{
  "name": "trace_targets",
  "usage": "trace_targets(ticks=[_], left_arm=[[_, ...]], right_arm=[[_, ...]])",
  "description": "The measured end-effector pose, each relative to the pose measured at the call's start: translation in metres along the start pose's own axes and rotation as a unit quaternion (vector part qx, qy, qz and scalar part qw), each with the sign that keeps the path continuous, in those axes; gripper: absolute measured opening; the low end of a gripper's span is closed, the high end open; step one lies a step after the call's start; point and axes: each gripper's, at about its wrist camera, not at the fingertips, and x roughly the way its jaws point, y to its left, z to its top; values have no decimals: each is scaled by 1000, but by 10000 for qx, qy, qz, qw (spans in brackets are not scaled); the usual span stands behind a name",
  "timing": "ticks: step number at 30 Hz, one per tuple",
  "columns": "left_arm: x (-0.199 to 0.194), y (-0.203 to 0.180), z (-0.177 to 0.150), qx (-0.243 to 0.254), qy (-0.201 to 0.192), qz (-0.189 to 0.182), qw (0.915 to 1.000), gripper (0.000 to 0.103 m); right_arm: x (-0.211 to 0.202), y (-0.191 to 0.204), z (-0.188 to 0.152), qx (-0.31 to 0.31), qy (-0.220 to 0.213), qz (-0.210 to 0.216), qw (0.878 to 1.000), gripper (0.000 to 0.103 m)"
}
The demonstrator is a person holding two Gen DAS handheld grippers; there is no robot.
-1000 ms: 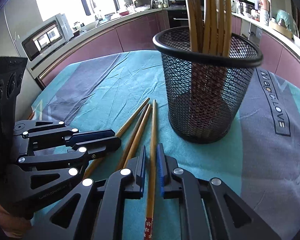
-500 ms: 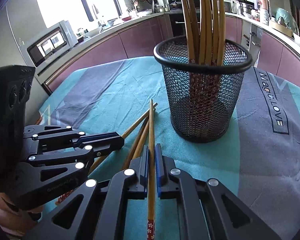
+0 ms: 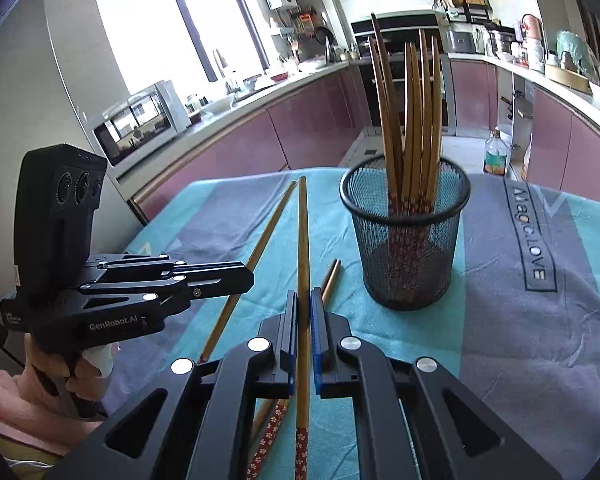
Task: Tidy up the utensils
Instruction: 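Lift both chopsticks upright and bring them over the mesh cup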
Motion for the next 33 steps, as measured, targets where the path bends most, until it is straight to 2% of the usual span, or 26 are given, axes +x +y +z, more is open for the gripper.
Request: trace_targets(ticks=[7, 15, 23, 33], left_arm=[[-33, -11, 14, 99, -381, -439, 9983, 7], [-69, -19, 26, 137, -822, -642, 9944, 7], [-78, -22, 52, 100, -1110, -687, 9914, 7], [-88, -39, 91, 375, -1399, -608, 9876, 7]], right_arm=[[-28, -3, 14, 8, -471, 27, 9989, 5], [-47, -8, 27, -2, -795, 8, 9968, 5], [-60, -10, 47, -80, -1082, 29, 9941, 5], [-78, -13, 75, -253, -1446, -136, 9891, 5]])
